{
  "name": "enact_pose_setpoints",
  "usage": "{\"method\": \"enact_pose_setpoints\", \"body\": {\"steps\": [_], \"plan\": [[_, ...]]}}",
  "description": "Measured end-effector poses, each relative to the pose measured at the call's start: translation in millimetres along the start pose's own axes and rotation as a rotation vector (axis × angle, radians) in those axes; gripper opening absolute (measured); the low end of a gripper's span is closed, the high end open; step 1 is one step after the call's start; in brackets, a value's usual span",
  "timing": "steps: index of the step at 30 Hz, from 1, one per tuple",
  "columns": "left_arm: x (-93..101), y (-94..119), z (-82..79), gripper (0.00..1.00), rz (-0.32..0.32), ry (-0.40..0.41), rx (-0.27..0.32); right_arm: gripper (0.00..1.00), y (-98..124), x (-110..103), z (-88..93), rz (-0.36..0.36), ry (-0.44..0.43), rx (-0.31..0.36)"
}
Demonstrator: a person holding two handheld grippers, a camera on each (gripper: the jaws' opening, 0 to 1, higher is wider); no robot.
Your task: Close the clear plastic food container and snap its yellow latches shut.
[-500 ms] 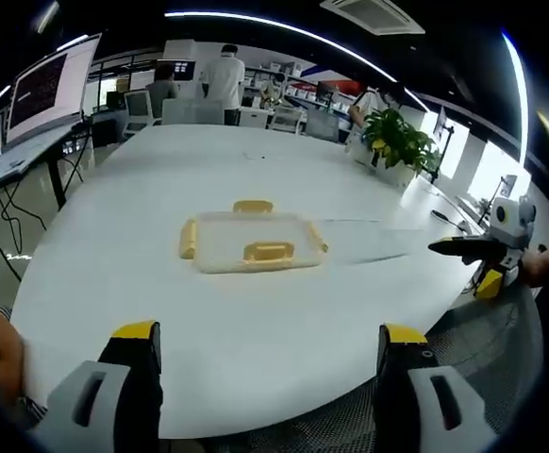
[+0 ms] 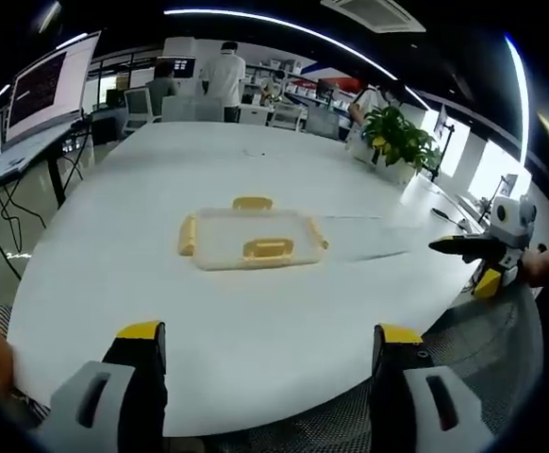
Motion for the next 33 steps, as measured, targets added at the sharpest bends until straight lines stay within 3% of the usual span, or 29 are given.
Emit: {"method": "enact_pose_setpoints", "body": {"steps": [18,33], "plan": [[3.7,1.7,2.7,0.87,0.016,-0.019,-0.017,0.92,-1.6,-2.0,7.2,0.003,0.047,-0.058],[2.6,0.9,8.8,0.83,0.020,-0.033,-0.052,0.88,0.1,-1.1,4.7,0.008,0.027,-0.047]]}}
Point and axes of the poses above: the point that each gripper's makers call its tool centre point, and the gripper's own axes: y roughly backward along the fingers, x roughly to its right, z roughly out of its underside, the point moved 1 cm from there along y, roughly backward along the fingers, and after that the axes turned 12 degrees about y, right-handed, at the moved point
